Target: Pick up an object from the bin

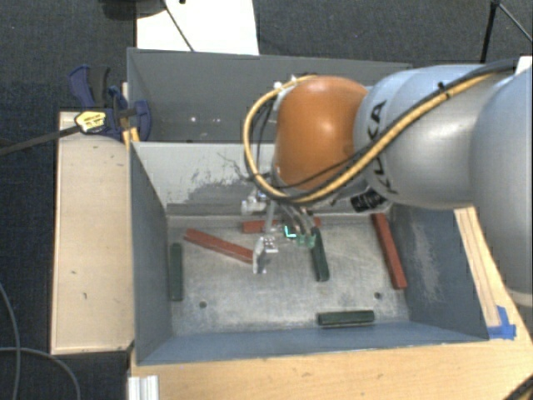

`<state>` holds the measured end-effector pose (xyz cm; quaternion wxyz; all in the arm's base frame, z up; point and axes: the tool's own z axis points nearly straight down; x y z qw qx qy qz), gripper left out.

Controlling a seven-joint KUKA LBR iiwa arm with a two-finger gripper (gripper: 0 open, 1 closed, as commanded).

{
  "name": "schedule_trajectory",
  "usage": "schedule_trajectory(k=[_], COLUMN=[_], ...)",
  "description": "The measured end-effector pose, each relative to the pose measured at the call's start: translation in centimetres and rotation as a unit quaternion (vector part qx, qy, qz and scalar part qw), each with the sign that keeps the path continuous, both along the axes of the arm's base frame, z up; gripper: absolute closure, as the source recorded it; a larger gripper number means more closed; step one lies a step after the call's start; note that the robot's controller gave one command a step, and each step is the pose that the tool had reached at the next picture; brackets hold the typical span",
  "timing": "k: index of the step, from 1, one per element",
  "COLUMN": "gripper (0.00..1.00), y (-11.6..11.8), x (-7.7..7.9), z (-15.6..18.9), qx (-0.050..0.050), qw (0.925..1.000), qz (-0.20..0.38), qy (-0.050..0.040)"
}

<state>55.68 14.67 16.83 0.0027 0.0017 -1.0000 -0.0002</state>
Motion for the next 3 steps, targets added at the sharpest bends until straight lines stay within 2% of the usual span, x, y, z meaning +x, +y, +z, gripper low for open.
schedule_trajectory(k=[1, 2, 3], gripper=[0.00, 0.00, 0.00], y=[-0.1, 2.7, 3.7], x=[0.2, 1.8, 1.9], z=[0.4, -7.3, -9.3], qx=[0.001, 0.001, 0.001], qw=[1.0000, 0.9994, 0.9986], qz=[-0.002, -0.033, -0.053], qy=[-0.0038, -0.0061, -0.0044])
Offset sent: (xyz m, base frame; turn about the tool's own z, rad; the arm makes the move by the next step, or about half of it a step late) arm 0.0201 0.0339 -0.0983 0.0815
